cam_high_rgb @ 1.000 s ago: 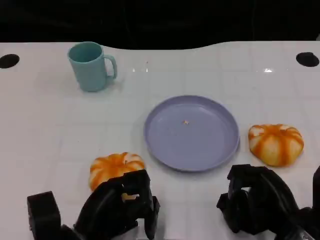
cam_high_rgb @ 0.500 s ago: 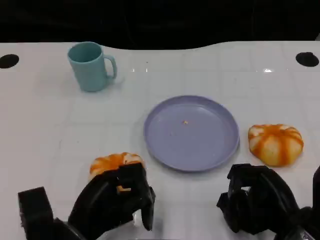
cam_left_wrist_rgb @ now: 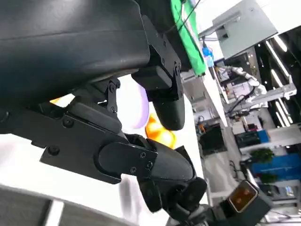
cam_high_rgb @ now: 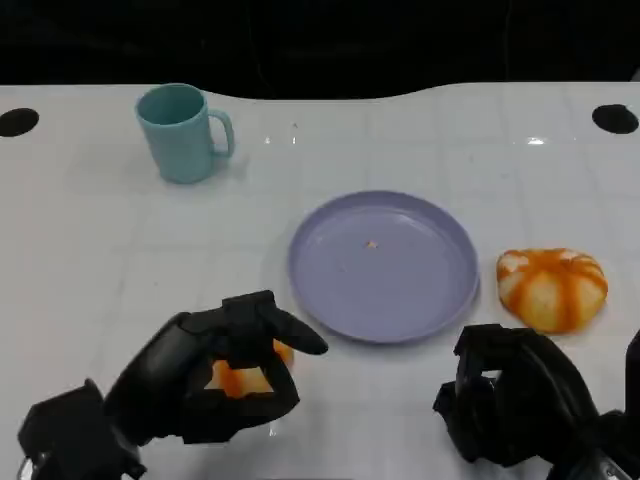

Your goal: Grasp the bread from the table and place it into the plate.

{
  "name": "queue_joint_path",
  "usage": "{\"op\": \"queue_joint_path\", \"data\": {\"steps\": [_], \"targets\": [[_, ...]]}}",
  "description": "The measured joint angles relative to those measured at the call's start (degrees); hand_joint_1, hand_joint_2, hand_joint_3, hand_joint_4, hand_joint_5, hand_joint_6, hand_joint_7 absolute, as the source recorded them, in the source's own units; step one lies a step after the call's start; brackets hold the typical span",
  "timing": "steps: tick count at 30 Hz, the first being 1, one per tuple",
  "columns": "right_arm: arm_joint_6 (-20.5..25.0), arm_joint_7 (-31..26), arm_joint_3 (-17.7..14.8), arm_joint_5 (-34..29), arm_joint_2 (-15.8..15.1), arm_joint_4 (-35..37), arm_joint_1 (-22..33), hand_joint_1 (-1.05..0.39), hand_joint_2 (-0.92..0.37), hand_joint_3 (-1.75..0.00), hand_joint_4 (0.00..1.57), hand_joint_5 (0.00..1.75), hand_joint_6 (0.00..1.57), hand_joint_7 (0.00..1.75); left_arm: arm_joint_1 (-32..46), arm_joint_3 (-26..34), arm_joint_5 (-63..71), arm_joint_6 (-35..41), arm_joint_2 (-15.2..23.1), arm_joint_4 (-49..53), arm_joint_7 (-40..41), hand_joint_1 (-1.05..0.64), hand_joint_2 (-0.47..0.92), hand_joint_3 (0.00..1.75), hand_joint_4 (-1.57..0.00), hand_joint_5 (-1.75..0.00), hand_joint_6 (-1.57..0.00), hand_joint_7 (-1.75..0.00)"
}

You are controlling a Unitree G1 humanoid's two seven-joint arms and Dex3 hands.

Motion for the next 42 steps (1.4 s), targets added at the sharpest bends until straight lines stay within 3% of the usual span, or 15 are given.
{"op": "queue_joint_path", "data": {"steps": [11,23,32,42], "targets": [[-0.4,0.0,0.0,-0.2,0.0,0.2,0.0,-1.05,-0.01,-1.51,1.46,1.46,1.57,0.98,0.3,-0.6,9.3,1.5,6.6,-8.0,5.0,-0.79,0.91,0.03,-0.25,-1.17,-0.29,-0.63],[-0.4,-0.7,0.2,-0.8,0.0,0.0,0.0,-1.05,0.0,-1.53,1.45,1.47,1.57,1.0,2.3,-1.7,29.4,2.0,11.1,-15.1,16.0,-0.82,0.91,0.01,-0.15,-1.07,-0.18,-0.6],[-0.4,-0.7,0.2,-0.7,0.0,0.0,0.0,-1.05,0.0,-1.51,1.45,1.47,1.57,0.99,3.0,-3.0,43.7,1.7,12.9,-18.2,25.5,-0.8,0.89,0.0,-0.1,-1.13,-0.09,-0.62],[-0.4,-0.7,0.2,-0.7,0.0,0.0,0.0,-1.05,-0.01,-1.51,1.46,1.46,1.57,1.0,3.1,-6.5,58.0,10.5,14.5,-24.8,26.2,-0.78,0.84,0.0,-0.02,-1.0,-0.1,-0.54]]}}
